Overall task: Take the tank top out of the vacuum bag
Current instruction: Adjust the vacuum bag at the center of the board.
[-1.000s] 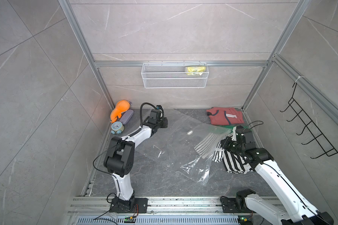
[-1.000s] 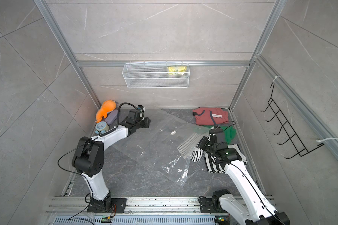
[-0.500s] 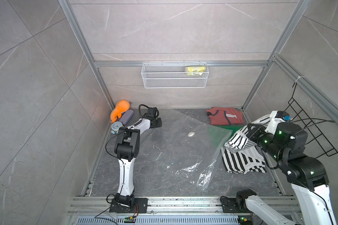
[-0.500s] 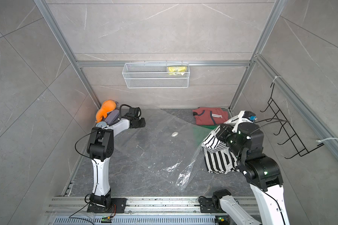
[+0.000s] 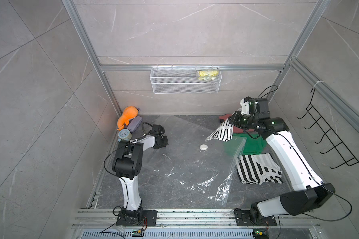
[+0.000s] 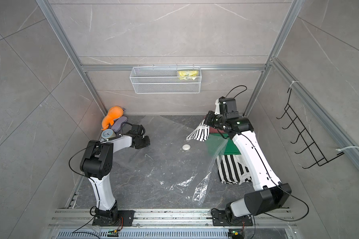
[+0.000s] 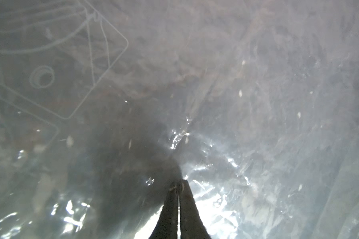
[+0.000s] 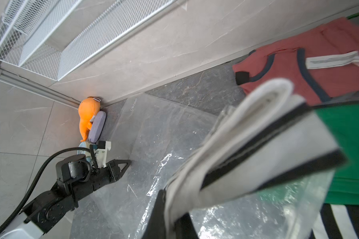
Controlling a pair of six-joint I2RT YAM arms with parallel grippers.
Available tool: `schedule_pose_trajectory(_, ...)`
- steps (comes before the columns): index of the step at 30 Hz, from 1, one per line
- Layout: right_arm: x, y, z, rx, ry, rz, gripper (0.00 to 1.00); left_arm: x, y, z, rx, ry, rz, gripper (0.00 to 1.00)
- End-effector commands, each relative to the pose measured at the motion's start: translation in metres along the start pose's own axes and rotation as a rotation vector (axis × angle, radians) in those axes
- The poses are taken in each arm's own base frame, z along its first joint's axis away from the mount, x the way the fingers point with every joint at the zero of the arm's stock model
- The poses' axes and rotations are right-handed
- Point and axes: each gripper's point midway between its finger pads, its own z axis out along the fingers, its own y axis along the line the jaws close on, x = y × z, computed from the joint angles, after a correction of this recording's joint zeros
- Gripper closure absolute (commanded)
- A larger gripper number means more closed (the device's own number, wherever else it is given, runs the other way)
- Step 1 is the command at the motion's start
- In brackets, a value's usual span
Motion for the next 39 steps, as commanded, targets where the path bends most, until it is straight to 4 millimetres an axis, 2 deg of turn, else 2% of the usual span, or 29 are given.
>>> schedule_pose_trajectory(1,-0.034,0.039,0.001,-0.147,-0.081,-0.073,1.00,0.017,-0.008,-0.025,0.053,-0.007,-0.083,0.98)
schedule_pose_trajectory(5,-0.037,0.047,0.040,-0.193,-0.038,-0.107,1.00,0.046,-0.002,-0.045,-0.006,-0.026,-0.086,1.00)
schedule_pose_trajectory(9,-0.039,0.055,0.065,-0.221,0.001,-0.126,1.00,0.055,0.005,-0.067,-0.034,-0.086,-0.101,1.00)
schedule_pose_trajectory(12,-0.044,0.060,0.070,-0.225,-0.004,-0.128,1.00,0.038,-0.006,-0.080,-0.008,-0.133,-0.038,1.00)
schedule_pose_trajectory(16,-0.051,0.059,0.060,-0.199,-0.047,-0.108,1.00,-0.008,-0.037,-0.096,-0.025,-0.196,0.121,0.99)
schedule_pose_trajectory(18,-0.053,0.054,0.051,-0.173,-0.077,-0.084,1.00,-0.031,-0.051,-0.094,-0.017,-0.217,0.163,0.99)
schedule_pose_trajectory(22,-0.054,0.050,0.032,-0.163,-0.140,-0.057,1.00,-0.065,-0.076,-0.072,0.000,-0.191,0.209,1.00)
schedule_pose_trajectory(24,-0.054,0.049,0.021,-0.161,-0.159,-0.060,1.00,-0.076,-0.084,-0.052,-0.001,-0.150,0.220,1.00)
schedule_pose_trajectory(29,-0.051,0.045,0.017,-0.130,-0.149,-0.084,1.00,-0.093,-0.093,-0.008,-0.012,-0.088,0.233,1.00)
schedule_pose_trajectory(32,-0.051,0.046,0.013,-0.138,-0.155,-0.085,1.00,-0.095,-0.087,0.013,-0.028,-0.059,0.214,1.00)
schedule_pose_trajectory(35,-0.049,0.046,0.009,-0.139,-0.157,-0.088,1.00,-0.097,-0.072,0.029,-0.054,-0.042,0.171,1.00)
schedule_pose_trajectory(39,-0.044,0.043,0.011,-0.139,-0.152,-0.083,1.00,-0.089,-0.054,0.041,-0.083,-0.013,0.125,1.00)
